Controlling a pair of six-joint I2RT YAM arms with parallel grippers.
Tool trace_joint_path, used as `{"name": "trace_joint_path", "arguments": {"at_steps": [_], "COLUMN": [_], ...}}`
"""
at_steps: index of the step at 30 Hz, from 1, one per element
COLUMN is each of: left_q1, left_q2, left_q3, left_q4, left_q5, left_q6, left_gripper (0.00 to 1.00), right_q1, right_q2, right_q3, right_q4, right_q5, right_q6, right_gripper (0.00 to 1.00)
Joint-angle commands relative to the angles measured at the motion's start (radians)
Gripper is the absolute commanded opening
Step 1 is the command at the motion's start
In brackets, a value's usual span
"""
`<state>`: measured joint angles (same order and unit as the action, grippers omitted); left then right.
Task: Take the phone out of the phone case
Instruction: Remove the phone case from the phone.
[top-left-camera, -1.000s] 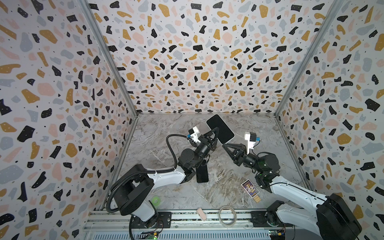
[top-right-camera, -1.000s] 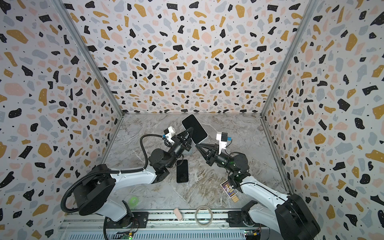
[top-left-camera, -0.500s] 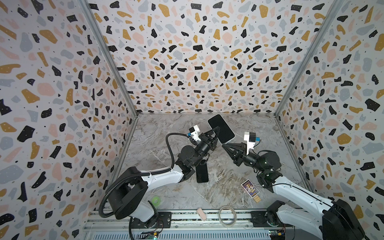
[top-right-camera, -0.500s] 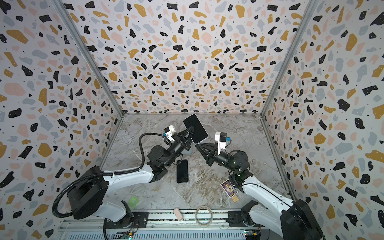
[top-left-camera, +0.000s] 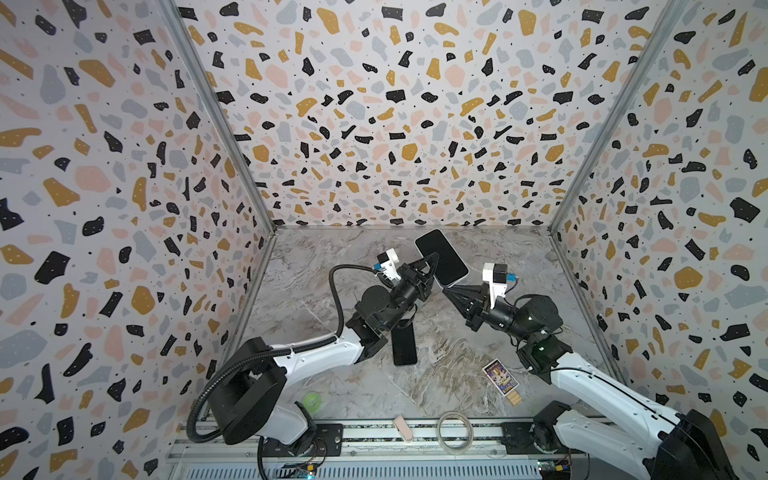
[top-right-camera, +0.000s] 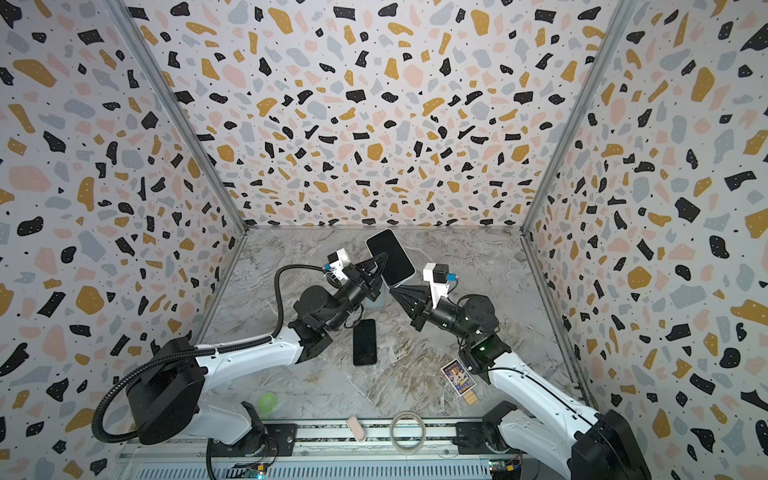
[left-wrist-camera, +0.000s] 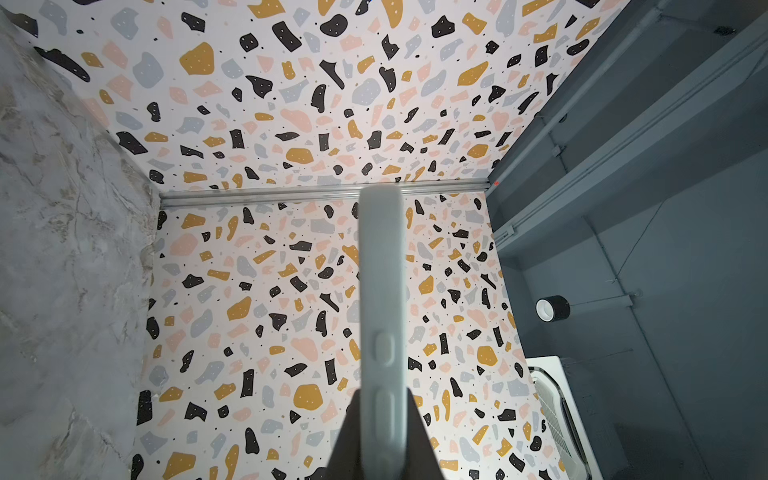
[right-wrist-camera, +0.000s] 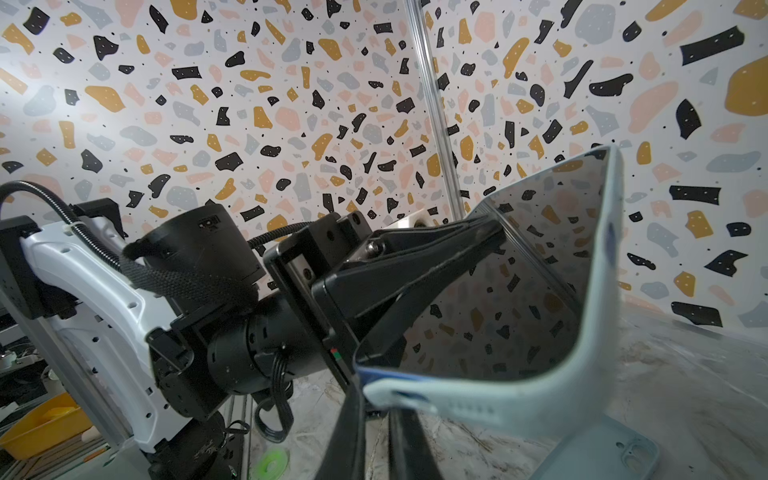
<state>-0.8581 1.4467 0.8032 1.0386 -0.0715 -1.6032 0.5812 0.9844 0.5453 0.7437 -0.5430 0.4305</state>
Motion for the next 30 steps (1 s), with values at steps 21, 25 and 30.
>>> {"name": "trace_joint_path", "arguments": {"at_steps": [21,25,30], "left_q1": [0.007,0.045,0.07], "left_q2": [-0.059,-0.051,-0.007], "left_q3": [0.016,0.045,0.086], "left_q4": [0.048,0.023,0.033], "left_q5": [0.194,0.244,0.342], "left_q6": [0.068,0.11,0.176], "left_gripper": [0.0,0.0,0.0], "right_q1": [-0.02,-0.069,-0.262], "right_q2": [-0.159,-0.324,-0.449], "right_q3": [-0.074,-0.16,-0.214], "right_q4": [-0.25,-0.31,-0.174], "right_q5": [0.177,0.133,-0.095], "right_q6": [-0.029,0.058,0.301], "right_gripper": [0.41,0.66,0.73]}}
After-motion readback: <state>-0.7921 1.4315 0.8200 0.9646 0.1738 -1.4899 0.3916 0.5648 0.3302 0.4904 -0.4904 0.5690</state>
